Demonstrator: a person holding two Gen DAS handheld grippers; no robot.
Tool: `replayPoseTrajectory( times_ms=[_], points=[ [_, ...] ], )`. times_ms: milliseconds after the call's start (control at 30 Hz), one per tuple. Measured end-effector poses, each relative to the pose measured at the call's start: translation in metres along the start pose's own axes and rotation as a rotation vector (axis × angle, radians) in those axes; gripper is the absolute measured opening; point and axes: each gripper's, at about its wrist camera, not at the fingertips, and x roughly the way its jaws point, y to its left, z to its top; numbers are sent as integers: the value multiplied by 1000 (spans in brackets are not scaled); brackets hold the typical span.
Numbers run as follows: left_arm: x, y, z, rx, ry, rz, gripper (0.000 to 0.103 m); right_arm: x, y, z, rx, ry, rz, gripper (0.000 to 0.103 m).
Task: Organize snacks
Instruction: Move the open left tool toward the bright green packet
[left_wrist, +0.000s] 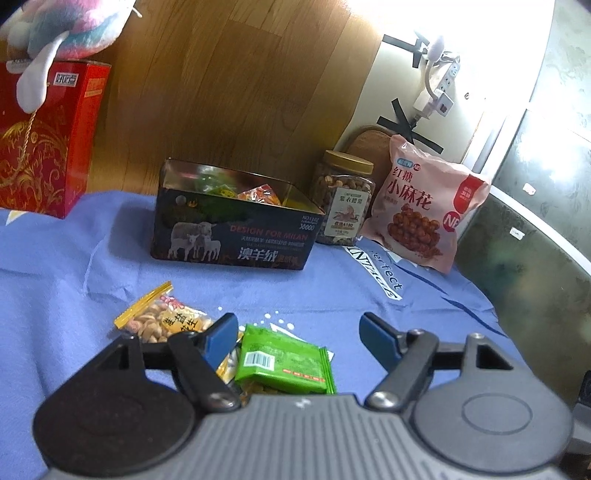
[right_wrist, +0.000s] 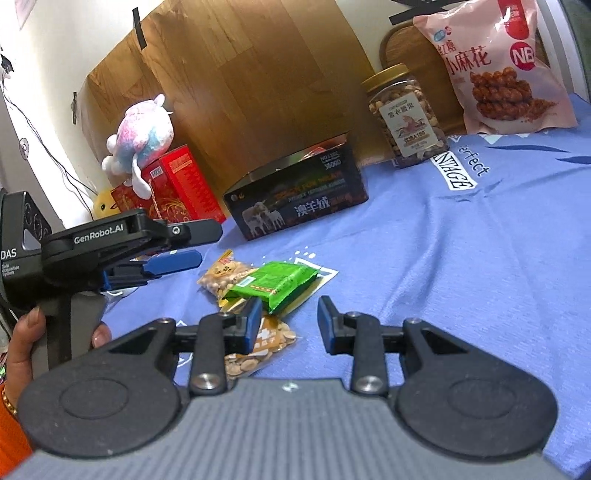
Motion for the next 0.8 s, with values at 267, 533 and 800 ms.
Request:
replayPoseTrajectory(
  times_ms=[267,533,800],
  points=[
    [-7,-5,4,51,-43,50,92,-7,2,2,-5,-25,5,36],
    [-7,-13,6,111,-77,78,103,-4,-4,2,8,-18,7,37],
    [-10,-11,4,139,-97,114,103,-9,-3,1,9,-35,-4,40]
  ],
)
